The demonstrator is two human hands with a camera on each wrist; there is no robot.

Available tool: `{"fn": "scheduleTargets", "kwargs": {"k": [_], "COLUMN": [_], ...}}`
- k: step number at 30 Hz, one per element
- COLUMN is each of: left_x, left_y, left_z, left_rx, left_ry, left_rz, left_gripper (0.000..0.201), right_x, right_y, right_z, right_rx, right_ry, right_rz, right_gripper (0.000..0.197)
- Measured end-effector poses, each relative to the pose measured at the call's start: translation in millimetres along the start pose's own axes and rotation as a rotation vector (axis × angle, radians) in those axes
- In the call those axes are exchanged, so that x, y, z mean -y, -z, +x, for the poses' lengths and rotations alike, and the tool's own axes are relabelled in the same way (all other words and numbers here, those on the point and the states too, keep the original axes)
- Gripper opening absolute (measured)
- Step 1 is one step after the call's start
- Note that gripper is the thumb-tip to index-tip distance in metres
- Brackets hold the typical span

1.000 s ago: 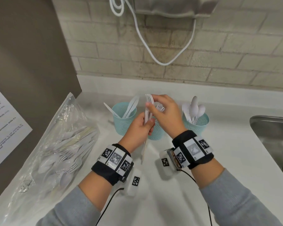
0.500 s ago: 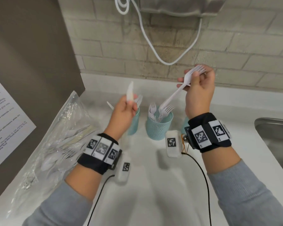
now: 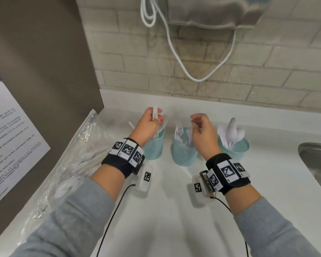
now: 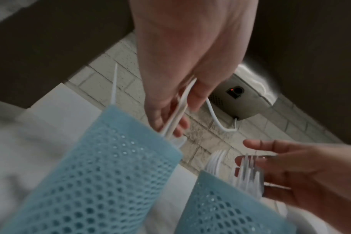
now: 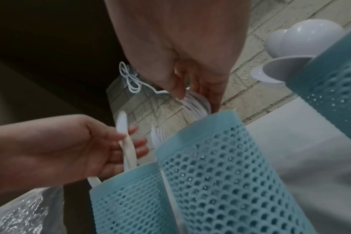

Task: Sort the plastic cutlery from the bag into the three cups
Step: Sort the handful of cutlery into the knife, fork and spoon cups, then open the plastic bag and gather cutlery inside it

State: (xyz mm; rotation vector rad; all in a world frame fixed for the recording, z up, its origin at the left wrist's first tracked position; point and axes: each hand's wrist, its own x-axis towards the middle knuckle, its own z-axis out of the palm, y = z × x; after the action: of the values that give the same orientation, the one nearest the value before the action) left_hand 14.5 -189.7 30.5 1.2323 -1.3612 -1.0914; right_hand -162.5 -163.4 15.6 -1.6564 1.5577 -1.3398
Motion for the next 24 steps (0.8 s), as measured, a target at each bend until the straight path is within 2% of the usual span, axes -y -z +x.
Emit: {"fn": "scheduleTargets", "kwargs": {"k": [2,5,7,9,10,11,12,14,15,16,18,21,24], "left_x": [7.6,-0.7,-9.3,-11.8,-10.4,-6.9,-2.4,10.0,16.9,22.0,24.7,19.5,9.5], "left_y": [1.5,14.9,37.4,68.6,84.4,98.5,110.6,124.5,127.6,129.2,130.1,132.2,134.7], "left_z": [-4.6,-17.2,-29.2,-43.1,-50.6,-57.4,-63.2,-71.6,-74.9,-78.3,-85.0,-100.0,-117.8], "left_rx": [0.007,-0.078,-0.237,-0.482,-0.604,-0.695,-0.722,-0.619,-0.554,-0.514,-0.489,-0.457,-0.386], "left_ry": [0.083,0.002,-0.131,-0.213,-0.181,-0.089,0.055,0.348,0.429,0.449,0.369,0.2,0.015], "left_rz": [0.116,0.147,0.214,0.395,0.516,0.626,0.713,0.814,0.844,0.866,0.888,0.864,0.788], "left_gripper": [0.035,0.046,0.041,0.038,0.039,0.044,0.052,0.07,0.07,0.062,0.041,0.038,0.032], "right_x": [2.0,8.4,15.2,22.3,25.9,29.6,33.7,41.1,44.1,46.7,50.2,55.6,68.8], "right_y": [0.5,2.6,4.9,5.7,4.8,2.7,-0.5,-9.6,-15.2,-20.9,-31.6,-45.0,-57.3], "right_z": [-3.6,-9.7,-14.4,-19.0,-21.8,-25.2,-29.2,-37.8,-42.6,-47.7,-56.8,-69.3,-80.6], "right_rx": [0.053,0.036,-0.028,-0.065,-0.071,-0.072,-0.064,-0.021,0.014,0.051,0.113,0.207,0.266], "right_ry": [-0.016,0.072,0.156,0.198,0.212,0.225,0.24,0.262,0.26,0.253,0.263,0.304,0.358], "right_rz": [-0.067,-0.203,-0.241,-0.194,-0.157,-0.123,-0.094,-0.054,-0.038,-0.023,-0.004,-0.013,0.009], "right_gripper": [0.033,0.038,0.039,0.038,0.037,0.036,0.034,0.033,0.032,0.031,0.029,0.028,0.041]}}
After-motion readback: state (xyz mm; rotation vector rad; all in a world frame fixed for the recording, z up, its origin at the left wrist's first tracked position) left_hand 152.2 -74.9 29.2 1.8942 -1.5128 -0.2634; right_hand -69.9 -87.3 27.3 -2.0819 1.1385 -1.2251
